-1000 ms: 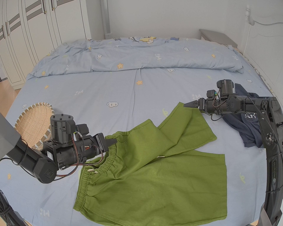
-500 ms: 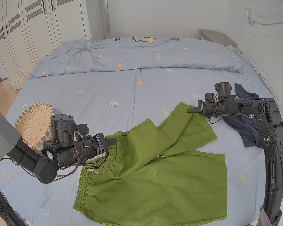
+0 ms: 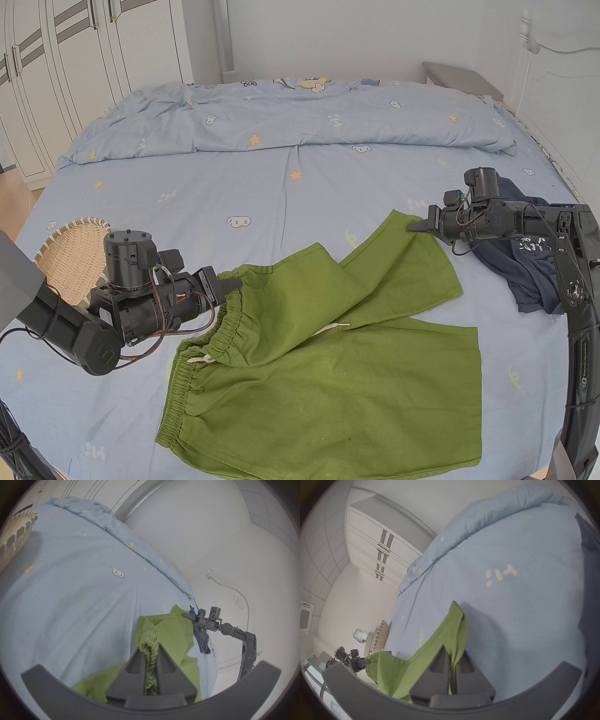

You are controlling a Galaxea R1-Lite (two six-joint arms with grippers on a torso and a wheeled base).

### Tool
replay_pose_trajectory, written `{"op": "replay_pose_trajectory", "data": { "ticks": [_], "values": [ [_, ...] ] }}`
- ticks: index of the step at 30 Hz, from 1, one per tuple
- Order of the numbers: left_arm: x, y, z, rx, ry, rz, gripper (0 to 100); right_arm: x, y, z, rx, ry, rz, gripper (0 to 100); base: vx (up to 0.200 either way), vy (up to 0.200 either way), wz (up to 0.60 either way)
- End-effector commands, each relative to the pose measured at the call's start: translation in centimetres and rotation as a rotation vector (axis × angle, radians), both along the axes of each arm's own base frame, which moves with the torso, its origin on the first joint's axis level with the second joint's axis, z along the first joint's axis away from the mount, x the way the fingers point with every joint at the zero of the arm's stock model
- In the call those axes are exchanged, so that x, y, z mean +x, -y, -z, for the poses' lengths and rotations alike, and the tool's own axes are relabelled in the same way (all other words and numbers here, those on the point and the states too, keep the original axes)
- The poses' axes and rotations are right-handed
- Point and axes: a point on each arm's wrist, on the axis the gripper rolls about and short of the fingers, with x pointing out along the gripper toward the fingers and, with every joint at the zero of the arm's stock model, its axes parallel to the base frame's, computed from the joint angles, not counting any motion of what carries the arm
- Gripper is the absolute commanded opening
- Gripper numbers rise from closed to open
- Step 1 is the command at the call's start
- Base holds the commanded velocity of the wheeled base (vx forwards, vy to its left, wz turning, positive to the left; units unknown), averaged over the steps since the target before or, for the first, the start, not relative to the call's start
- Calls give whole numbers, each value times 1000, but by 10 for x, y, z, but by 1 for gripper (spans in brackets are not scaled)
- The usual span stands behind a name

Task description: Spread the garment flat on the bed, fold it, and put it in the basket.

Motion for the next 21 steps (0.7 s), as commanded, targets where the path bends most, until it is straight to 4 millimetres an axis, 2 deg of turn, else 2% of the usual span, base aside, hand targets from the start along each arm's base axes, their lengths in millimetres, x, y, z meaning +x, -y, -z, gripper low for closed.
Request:
{"op": "replay_pose_trajectory", "data": {
  "ticks": [1,11,21],
  "values": [
    [16,-8,-9,-8,37,-36,0,-9,11,-38,16,71,26,0,0,0,0],
    [49,-17,-4,-1,30,-73,0,-18,22,-67,29,137,57,0,0,0,0],
    [76,-32,22,39,16,-106,0,-26,39,-46,39,122,99,0,0,0,0]
  ]
}}
